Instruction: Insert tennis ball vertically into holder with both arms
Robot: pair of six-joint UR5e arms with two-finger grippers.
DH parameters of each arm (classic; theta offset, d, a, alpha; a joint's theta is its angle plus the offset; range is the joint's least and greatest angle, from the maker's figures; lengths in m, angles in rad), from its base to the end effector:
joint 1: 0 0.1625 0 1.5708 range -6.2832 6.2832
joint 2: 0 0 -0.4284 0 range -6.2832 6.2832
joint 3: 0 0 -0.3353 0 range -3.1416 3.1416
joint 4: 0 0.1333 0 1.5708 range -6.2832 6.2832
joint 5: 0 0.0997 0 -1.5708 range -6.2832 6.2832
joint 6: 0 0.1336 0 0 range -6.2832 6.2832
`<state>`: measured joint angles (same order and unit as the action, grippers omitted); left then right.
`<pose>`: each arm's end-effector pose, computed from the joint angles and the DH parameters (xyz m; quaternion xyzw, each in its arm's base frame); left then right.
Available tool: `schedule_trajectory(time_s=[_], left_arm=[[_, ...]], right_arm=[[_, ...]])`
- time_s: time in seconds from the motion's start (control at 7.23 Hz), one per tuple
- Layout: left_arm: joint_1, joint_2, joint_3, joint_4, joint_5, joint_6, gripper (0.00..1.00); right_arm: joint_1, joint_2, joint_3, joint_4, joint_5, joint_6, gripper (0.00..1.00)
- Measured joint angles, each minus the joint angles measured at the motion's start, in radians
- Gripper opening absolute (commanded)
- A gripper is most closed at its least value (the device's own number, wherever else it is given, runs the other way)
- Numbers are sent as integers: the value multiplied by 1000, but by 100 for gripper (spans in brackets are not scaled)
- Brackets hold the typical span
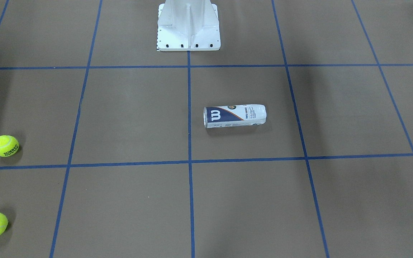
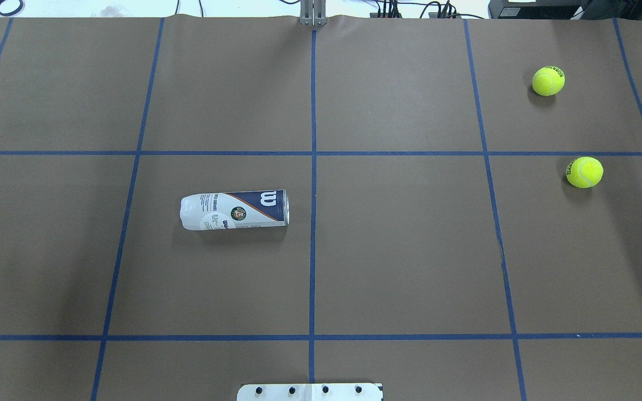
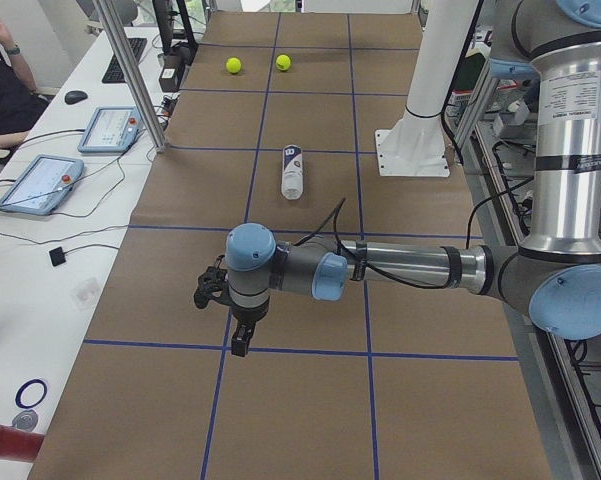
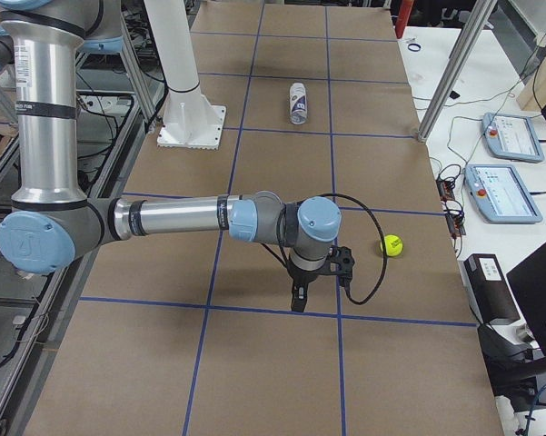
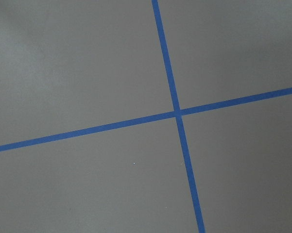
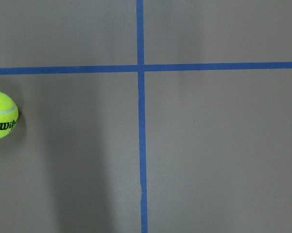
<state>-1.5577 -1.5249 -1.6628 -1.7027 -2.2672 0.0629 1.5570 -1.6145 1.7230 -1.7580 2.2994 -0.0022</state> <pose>-0.0419 -0.4321 0.6582 0.0920 0.3377 0.0659 0.9344 0.0387 -0.4067 0.6614 -0.0388 -0.3558 0.0065 0.9337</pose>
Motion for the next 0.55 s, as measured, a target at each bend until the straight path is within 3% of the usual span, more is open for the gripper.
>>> schedule_trajectory(time_s=[0.55], left_arm=[[-2,7,-3,0,-2,-1,100]], right_arm=[[0,-1,3,0,1,2,100]])
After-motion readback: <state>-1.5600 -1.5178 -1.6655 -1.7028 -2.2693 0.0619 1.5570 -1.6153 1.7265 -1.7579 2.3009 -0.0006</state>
